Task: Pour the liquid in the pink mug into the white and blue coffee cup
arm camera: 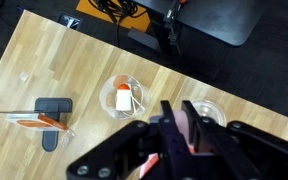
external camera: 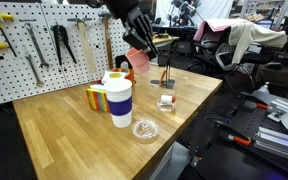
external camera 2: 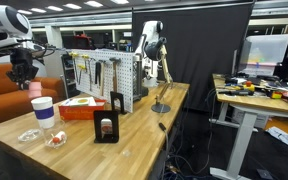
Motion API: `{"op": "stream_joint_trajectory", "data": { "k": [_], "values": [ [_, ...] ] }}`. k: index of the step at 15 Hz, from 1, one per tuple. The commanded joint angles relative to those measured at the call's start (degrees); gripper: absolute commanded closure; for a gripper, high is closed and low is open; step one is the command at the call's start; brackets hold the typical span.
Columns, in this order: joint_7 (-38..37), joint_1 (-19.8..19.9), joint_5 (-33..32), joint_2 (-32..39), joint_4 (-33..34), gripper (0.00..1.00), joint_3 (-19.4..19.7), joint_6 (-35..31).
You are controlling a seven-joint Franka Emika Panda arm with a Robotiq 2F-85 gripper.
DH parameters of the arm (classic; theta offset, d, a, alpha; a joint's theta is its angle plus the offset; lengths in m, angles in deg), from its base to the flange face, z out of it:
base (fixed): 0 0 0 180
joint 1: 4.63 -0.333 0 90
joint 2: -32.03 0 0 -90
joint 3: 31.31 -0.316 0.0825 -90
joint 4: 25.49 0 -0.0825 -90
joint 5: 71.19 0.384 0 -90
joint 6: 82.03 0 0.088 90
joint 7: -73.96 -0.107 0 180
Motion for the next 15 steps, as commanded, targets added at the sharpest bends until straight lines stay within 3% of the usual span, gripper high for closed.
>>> {"op": "stream_joint_trajectory", "data": {
  "k": [1, 9, 15],
  "values": [
    [3.6, -0.8, -1.7, 6.4, 8.7, 0.96, -0.4, 8.2],
    [7.6, -5.2, -7.0, 17.7, 22.7, 0.96, 0.6, 23.2],
    [12.5, -7.3, -11.6, 23.7, 30.9, 0.96, 1.1, 30.1]
  ]
}}
